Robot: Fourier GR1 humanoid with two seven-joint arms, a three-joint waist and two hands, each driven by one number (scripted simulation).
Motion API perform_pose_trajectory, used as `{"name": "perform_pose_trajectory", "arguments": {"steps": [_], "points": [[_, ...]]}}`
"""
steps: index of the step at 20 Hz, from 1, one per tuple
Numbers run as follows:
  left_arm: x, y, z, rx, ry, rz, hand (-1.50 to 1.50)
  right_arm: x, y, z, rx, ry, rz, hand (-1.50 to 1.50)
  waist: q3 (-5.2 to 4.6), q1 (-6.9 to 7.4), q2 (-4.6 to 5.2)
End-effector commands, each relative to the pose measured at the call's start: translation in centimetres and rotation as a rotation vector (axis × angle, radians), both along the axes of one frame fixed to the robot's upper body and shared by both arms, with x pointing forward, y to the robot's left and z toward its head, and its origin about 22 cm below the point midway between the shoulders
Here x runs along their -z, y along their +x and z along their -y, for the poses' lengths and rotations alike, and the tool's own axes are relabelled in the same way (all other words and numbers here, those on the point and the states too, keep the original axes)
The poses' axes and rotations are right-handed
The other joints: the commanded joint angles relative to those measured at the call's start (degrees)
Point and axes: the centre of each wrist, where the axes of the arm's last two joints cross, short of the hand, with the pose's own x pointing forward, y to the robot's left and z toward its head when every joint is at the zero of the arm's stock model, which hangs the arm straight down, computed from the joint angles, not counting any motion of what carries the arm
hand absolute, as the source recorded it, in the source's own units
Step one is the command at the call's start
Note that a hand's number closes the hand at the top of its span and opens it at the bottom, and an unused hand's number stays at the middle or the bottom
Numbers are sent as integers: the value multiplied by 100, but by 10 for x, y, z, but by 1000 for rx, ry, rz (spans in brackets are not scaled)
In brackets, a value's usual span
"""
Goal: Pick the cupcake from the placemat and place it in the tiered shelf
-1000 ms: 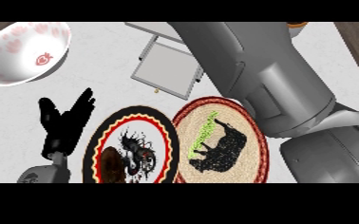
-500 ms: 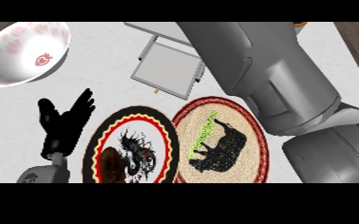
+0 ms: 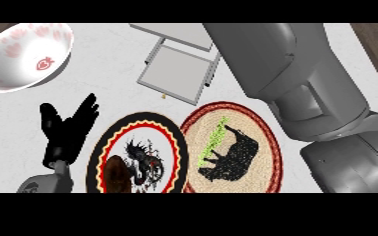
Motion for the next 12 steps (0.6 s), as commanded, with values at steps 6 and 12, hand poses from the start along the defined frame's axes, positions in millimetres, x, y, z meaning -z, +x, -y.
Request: {"name": "perform_pose_trajectory", "arguments": {"steps": [6, 12], "points": [[12, -10, 1, -21, -14, -47, 0, -29, 0, 22, 178, 179, 219, -150, -31, -129, -42], [17, -18, -8, -57, -12, -67, 0, -39, 12, 88, 343, 247, 243, -150, -18, -327, -106]]}}
